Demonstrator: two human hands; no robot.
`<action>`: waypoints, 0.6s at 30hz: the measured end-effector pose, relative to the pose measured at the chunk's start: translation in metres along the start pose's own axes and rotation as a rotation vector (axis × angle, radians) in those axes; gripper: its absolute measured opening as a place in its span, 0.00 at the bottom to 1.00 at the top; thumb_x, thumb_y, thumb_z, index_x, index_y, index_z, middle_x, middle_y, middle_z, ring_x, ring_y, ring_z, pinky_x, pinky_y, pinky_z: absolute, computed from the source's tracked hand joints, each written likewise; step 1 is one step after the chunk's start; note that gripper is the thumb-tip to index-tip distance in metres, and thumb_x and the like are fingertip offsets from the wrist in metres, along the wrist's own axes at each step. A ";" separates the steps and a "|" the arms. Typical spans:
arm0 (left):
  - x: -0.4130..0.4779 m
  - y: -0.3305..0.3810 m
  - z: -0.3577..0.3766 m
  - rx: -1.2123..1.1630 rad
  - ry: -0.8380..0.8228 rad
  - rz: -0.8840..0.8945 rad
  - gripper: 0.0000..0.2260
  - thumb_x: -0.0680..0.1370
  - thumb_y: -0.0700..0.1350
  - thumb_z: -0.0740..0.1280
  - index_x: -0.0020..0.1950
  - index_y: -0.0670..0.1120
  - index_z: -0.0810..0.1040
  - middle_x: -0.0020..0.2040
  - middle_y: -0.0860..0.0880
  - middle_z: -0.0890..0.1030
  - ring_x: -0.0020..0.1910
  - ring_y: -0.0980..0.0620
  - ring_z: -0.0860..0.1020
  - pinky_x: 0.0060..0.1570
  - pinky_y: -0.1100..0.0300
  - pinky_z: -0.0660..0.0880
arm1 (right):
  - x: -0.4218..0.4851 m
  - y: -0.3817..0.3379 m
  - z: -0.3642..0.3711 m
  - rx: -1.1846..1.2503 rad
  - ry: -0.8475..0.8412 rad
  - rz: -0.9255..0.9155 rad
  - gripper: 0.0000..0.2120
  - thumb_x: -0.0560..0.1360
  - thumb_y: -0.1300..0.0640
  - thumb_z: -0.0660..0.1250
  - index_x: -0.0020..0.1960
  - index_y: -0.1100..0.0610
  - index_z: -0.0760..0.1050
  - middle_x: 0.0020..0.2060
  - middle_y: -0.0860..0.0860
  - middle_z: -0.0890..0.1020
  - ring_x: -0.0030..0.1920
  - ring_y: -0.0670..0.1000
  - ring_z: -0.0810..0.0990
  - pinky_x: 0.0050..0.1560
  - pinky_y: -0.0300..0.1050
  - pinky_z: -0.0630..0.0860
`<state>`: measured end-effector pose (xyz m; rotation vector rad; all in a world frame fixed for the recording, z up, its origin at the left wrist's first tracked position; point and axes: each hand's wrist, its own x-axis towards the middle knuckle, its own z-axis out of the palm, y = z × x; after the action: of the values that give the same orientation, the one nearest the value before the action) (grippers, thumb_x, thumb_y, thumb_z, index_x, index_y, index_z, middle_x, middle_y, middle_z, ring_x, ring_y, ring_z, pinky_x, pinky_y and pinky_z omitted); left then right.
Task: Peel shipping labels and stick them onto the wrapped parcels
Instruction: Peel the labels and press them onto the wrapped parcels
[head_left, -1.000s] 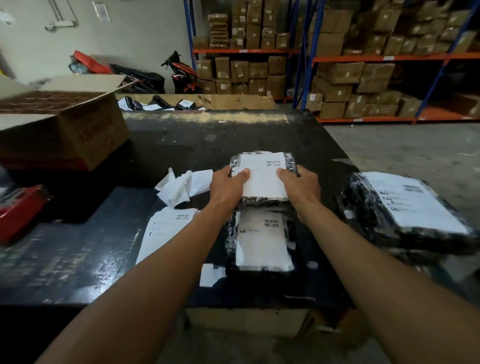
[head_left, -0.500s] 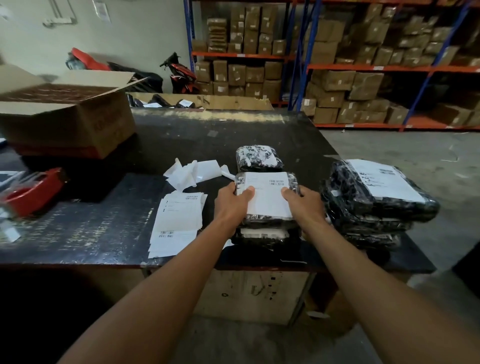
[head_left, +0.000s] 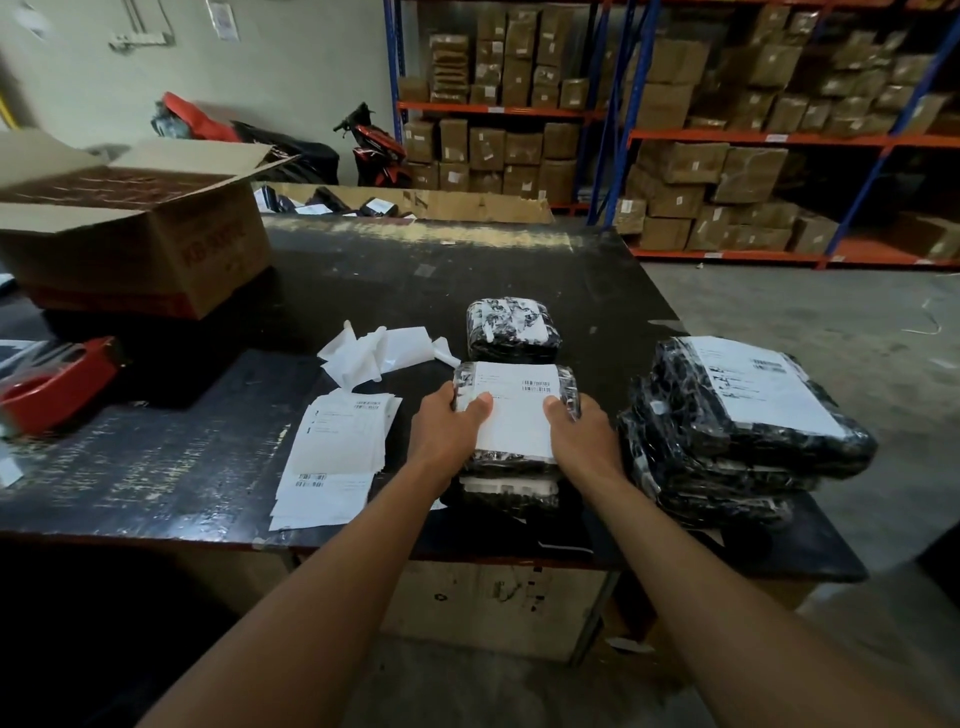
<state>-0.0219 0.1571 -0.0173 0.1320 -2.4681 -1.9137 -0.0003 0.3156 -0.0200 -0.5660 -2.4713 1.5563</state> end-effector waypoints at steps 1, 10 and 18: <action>0.000 0.000 0.000 0.004 0.002 0.005 0.14 0.78 0.51 0.67 0.62 0.49 0.78 0.51 0.52 0.84 0.48 0.53 0.83 0.53 0.50 0.80 | 0.001 0.000 0.000 0.000 -0.010 -0.003 0.25 0.80 0.43 0.59 0.70 0.56 0.69 0.63 0.54 0.78 0.62 0.58 0.76 0.60 0.50 0.72; -0.007 0.002 -0.001 0.074 0.022 0.033 0.08 0.79 0.51 0.66 0.58 0.55 0.75 0.49 0.55 0.82 0.46 0.58 0.81 0.47 0.57 0.78 | -0.004 -0.002 -0.003 -0.005 -0.070 -0.037 0.25 0.81 0.44 0.57 0.73 0.57 0.65 0.67 0.56 0.75 0.65 0.59 0.74 0.65 0.53 0.70; -0.014 0.015 -0.005 0.155 -0.039 -0.003 0.15 0.81 0.51 0.63 0.65 0.47 0.74 0.51 0.52 0.83 0.47 0.53 0.82 0.48 0.56 0.79 | -0.007 -0.006 -0.008 -0.083 -0.152 -0.030 0.33 0.82 0.42 0.53 0.80 0.58 0.48 0.76 0.59 0.63 0.74 0.62 0.64 0.73 0.58 0.63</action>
<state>-0.0088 0.1568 -0.0006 0.1010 -2.6417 -1.7400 0.0078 0.3169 -0.0101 -0.4351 -2.6536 1.5450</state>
